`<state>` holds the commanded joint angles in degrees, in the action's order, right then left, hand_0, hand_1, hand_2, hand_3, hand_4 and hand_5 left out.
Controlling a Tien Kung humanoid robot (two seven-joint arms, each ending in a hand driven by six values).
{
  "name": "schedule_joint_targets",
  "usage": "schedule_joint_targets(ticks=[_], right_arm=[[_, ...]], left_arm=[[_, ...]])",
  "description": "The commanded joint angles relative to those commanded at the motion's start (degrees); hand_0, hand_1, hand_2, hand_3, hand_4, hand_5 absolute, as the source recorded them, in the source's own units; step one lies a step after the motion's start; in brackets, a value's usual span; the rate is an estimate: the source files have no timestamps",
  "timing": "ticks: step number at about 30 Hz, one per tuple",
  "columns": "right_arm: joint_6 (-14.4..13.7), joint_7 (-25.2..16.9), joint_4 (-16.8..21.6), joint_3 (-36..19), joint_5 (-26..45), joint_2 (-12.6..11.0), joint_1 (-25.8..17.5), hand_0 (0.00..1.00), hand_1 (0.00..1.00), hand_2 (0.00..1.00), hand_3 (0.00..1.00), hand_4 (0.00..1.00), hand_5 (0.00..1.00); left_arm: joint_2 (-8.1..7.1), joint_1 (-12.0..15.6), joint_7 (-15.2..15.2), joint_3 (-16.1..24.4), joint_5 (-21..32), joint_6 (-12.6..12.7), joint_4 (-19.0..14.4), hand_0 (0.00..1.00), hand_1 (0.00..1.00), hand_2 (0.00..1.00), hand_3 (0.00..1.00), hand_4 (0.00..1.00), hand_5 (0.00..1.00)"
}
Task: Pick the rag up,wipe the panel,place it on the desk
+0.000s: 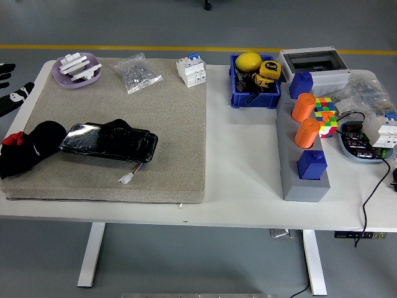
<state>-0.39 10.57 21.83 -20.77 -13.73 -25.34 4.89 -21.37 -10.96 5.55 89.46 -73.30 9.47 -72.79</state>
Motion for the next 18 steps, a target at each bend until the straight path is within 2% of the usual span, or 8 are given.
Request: schedule_joint_targets(ticks=[2, 3, 8, 9, 10, 14, 18], right_arm=[[0.0, 0.0, 0.0, -0.2, 0.0, 0.0, 0.0, 0.743, 0.574, 0.671, 0.653, 0.998, 0.625], [-0.1, 0.0, 0.0, -0.2, 0.0, 0.0, 0.0, 0.743, 0.574, 0.671, 0.653, 0.998, 0.624], [-0.1, 0.0, -0.1, -0.2, 0.1, 0.1, 0.0, 0.743, 0.574, 0.671, 0.653, 0.998, 0.624], [-0.1, 0.0, -0.1, -0.3, 0.1, 0.2, 0.0, 0.743, 0.574, 0.671, 0.653, 0.998, 0.624], [-0.1, 0.0, -0.1, -0.3, 0.1, 0.2, 0.0, 0.743, 0.574, 0.671, 0.653, 0.998, 0.624], [-0.1, 0.0, -0.1, -0.5, 0.1, 0.1, 0.0, 0.743, 0.574, 0.671, 0.653, 0.998, 0.624], [-0.2, 0.0, -0.1, -0.5, 0.1, 0.1, -0.1, 0.743, 0.574, 0.671, 0.652, 0.998, 0.624]], left_arm=[[0.46, -0.1, 1.3, 0.7, 1.8, -0.4, 0.6, 0.713, 0.762, 0.746, 0.629, 0.869, 0.192], [0.60, -0.1, 1.8, 0.9, 2.4, -0.5, 0.9, 0.694, 0.731, 0.633, 0.574, 0.796, 0.129], [1.64, -0.3, 4.9, 1.5, 6.0, -0.6, 1.5, 0.694, 0.731, 0.633, 0.574, 0.796, 0.129], [2.12, -0.3, 5.7, 1.8, 7.2, -0.8, 1.6, 0.681, 0.716, 0.604, 0.570, 0.752, 0.095], [2.53, -0.3, 6.1, 2.1, 8.2, -1.0, 1.8, 0.681, 0.716, 0.604, 0.570, 0.752, 0.095], [3.95, -0.4, 7.1, 2.9, 10.4, -1.2, 2.1, 0.681, 0.716, 0.604, 0.570, 0.752, 0.095], [4.74, -0.4, 7.8, 3.1, 11.0, -1.2, 2.5, 0.681, 0.712, 0.609, 0.569, 0.757, 0.098]])
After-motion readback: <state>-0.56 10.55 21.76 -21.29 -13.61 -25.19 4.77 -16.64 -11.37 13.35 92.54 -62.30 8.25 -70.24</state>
